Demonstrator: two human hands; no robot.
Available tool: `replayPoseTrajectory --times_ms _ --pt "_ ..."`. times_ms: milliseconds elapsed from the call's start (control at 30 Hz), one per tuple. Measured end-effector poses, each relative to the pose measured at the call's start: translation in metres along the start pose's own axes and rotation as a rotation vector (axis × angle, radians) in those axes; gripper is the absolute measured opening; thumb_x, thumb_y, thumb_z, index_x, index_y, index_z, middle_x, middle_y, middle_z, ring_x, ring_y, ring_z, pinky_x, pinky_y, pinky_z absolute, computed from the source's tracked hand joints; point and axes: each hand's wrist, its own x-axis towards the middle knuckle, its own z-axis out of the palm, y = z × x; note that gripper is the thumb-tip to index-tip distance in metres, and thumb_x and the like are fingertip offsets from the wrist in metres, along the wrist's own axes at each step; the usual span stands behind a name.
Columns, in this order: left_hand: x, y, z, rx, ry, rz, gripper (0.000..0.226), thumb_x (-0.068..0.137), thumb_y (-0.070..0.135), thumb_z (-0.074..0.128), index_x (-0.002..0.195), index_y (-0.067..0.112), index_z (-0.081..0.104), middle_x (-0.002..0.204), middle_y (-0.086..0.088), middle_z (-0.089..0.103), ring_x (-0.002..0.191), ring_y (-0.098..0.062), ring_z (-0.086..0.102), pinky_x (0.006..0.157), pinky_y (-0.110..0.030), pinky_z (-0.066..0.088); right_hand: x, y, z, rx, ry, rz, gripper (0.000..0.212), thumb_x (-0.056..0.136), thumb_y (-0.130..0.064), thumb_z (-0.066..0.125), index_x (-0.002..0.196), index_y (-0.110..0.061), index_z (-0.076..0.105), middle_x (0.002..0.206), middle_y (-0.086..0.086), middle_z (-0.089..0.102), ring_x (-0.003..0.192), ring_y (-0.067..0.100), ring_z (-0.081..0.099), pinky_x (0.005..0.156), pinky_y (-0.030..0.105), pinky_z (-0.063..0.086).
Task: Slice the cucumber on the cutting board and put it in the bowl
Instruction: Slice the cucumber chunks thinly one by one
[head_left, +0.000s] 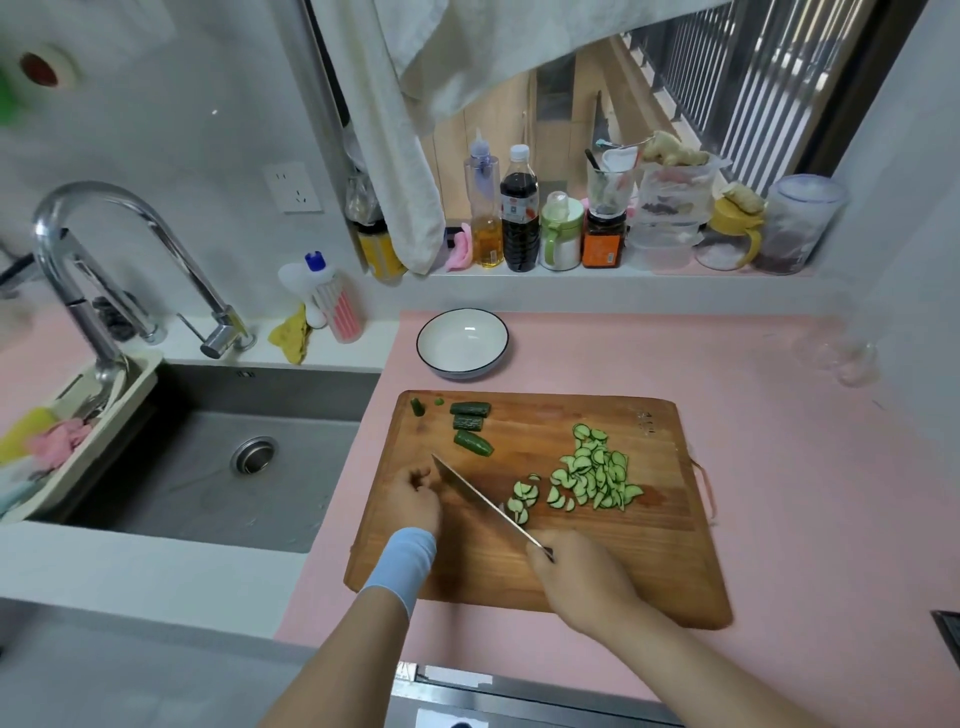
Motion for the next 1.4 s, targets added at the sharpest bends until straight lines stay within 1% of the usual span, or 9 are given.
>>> replayPoseTrajectory --times_ms 233,467,633,733,800,900,1000,1233,1400 --pt "-0.011 -0.002 0.028 0.035 -0.241 0.058 0.036 0.087 -0.007 0.037 0.098 0.02 0.059 0.099 0.002 0.064 0.101 -0.022 0.059 0.089 -0.022 0.035 0.001 0.025 -0.017 0.051 0.077 0.178 0.042 0.101 -0.033 0.044 0.06 -0.022 0.047 0.051 -0.006 0.048 0.051 0.016 0.047 0.049 0.03 0.028" --pt "-0.011 -0.006 0.047 0.304 -0.326 0.117 0.034 0.088 0.002 0.045 0.111 0.022 0.061 0.105 0.003 0.062 0.097 -0.02 0.059 0.085 -0.024 0.043 0.005 0.041 -0.036 0.145 0.164 0.216 0.04 0.102 -0.033 0.044 0.066 -0.025 0.059 0.053 -0.007 0.053 0.053 0.014 0.051 0.052 0.029 0.033" --pt "-0.02 0.002 0.069 0.061 -0.479 0.03 0.031 0.088 -0.006 0.043 0.104 0.013 0.062 0.082 0.002 0.067 0.086 -0.021 0.064 0.088 -0.03 0.051 0.005 0.029 -0.029 0.172 0.137 0.166 0.042 0.101 -0.031 0.046 0.06 -0.021 0.049 0.051 -0.006 0.049 0.051 0.013 0.046 0.054 0.031 0.031" --pt "-0.013 0.005 0.07 -0.233 -0.417 -0.099 0.036 0.089 -0.011 0.031 0.097 0.011 0.059 0.076 -0.004 0.063 0.067 -0.021 0.057 0.065 -0.028 0.052 0.004 0.023 -0.021 0.178 0.125 0.159 0.042 0.1 -0.03 0.047 0.058 -0.022 0.047 0.049 -0.006 0.048 0.047 0.011 0.043 0.05 0.03 0.028" --pt "-0.002 0.0 0.062 -0.274 -0.297 -0.12 0.037 0.087 -0.01 0.028 0.09 0.014 0.057 0.074 -0.002 0.06 0.066 -0.02 0.053 0.072 -0.034 0.053 0.003 0.021 -0.016 0.174 0.101 0.131 0.044 0.1 -0.031 0.047 0.057 -0.025 0.047 0.047 -0.008 0.046 0.046 0.009 0.04 0.049 0.03 0.029" --pt "0.005 -0.008 0.05 -0.181 -0.192 -0.09 0.039 0.085 -0.008 0.031 0.082 0.021 0.055 0.074 0.003 0.061 0.077 -0.02 0.057 0.093 -0.036 0.049 0.0 0.017 -0.01 0.143 0.041 0.092 0.042 0.1 -0.033 0.046 0.058 -0.035 0.051 0.047 -0.011 0.045 0.048 0.01 0.042 0.052 0.031 0.031" --pt "0.0 -0.004 0.045 -0.093 -0.179 -0.029 0.034 0.089 -0.009 0.033 0.09 0.016 0.057 0.078 0.006 0.06 0.084 -0.018 0.056 0.089 -0.024 0.037 0.001 0.017 -0.007 0.127 0.048 0.112 0.043 0.1 -0.033 0.046 0.057 -0.038 0.052 0.046 -0.011 0.046 0.049 0.011 0.043 0.05 0.031 0.031" --pt "-0.003 0.011 0.053 0.132 -0.241 0.158 0.032 0.088 -0.003 0.039 0.1 0.018 0.061 0.101 0.001 0.066 0.091 -0.02 0.06 0.083 -0.025 0.042 0.003 0.038 -0.03 0.163 0.194 0.237 0.038 0.102 -0.034 0.044 0.069 -0.03 0.061 0.053 -0.007 0.055 0.052 0.013 0.052 0.051 0.029 0.035" --pt "0.018 0.013 0.062 0.338 -0.211 0.393 0.046 0.081 -0.006 0.04 0.11 0.02 0.065 0.119 -0.003 0.056 0.112 -0.027 0.054 0.098 -0.033 0.046 0.008 0.033 -0.04 0.208 0.203 0.24 0.034 0.102 -0.034 0.044 0.081 -0.024 0.069 0.059 -0.005 0.06 0.054 0.013 0.054 0.051 0.027 0.036"
